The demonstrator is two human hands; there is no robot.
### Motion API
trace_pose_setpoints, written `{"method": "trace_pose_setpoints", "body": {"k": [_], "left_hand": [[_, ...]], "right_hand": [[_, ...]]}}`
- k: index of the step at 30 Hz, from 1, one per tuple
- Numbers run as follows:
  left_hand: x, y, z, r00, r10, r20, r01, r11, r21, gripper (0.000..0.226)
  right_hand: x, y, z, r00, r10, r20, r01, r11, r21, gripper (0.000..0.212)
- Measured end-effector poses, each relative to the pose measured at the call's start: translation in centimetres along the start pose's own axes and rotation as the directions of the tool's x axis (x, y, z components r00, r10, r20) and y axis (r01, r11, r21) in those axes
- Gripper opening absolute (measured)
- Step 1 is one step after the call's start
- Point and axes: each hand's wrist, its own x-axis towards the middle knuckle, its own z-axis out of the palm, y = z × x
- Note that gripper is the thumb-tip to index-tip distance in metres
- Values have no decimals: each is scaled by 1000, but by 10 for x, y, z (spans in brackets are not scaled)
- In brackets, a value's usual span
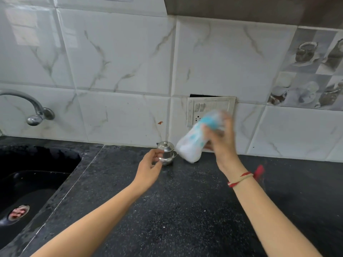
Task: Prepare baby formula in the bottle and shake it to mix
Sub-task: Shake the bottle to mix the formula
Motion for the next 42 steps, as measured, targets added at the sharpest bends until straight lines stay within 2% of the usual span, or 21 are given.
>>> {"method": "trace_pose_setpoints", "body": {"k": [1,2,4,5,8,9,11,14,17,20,22,24,27,29,32,35,38,40,42], "left_hand": [[0,2,0,1000,4,15,-3,1000,-15,33],[0,4,1,1000,9,19,-8,999,-54,32],[-3,11,1,1000,3,21,1,986,-164,34],[-6,15,2,999,-6,32,13,976,-218,37],[-13,23,6,996,33,79,-6,946,-324,44],[-14,26,6,995,65,79,-33,936,-351,48],[-18,32,10,985,141,101,-96,929,-359,52],[-26,47,20,964,217,154,-157,932,-327,56],[-26,57,25,983,169,76,-133,930,-341,51],[-25,62,22,979,79,190,33,852,-522,51],[-24,64,17,938,37,345,206,740,-640,60],[-23,66,12,869,29,495,364,641,-676,70],[-24,64,11,707,70,704,606,453,-654,80],[-27,62,13,631,147,762,704,303,-642,75],[-27,61,12,574,259,776,762,176,-623,71],[-25,61,6,528,325,785,807,96,-583,70],[-27,57,1,483,333,810,844,68,-531,76],[-28,54,0,458,314,832,858,86,-506,82],[-29,54,-1,437,273,857,853,176,-492,90]], "right_hand": [[-4,6,1,994,19,104,-7,993,-115,55],[-6,8,2,996,24,82,-15,994,-110,56],[-2,6,-2,991,28,-128,-13,993,119,52],[1,7,-4,983,41,-181,-10,986,169,50],[-5,11,7,999,47,3,-47,996,-72,53],[-6,14,10,998,55,9,-54,992,-118,53],[-5,12,14,997,53,-55,-58,994,-96,54],[-4,9,19,997,-72,-34,62,969,-240,52],[-10,9,24,992,-124,16,122,937,-328,57],[-8,5,18,997,-22,72,41,959,-279,69],[-8,1,11,991,70,110,-49,981,-187,66],[-8,-1,6,985,78,156,-52,985,-162,65],[-9,-5,9,978,38,206,-16,994,-106,70],[-11,-7,14,970,-2,243,19,998,-68,76],[-13,-10,17,951,-67,301,90,994,-63,82],[-15,-11,18,918,-112,381,150,986,-71,84],[-17,-5,19,902,-123,414,166,984,-70,84],[-16,-3,20,902,-112,418,151,987,-62,83],[-13,-3,20,908,-99,408,139,988,-70,80]]}}
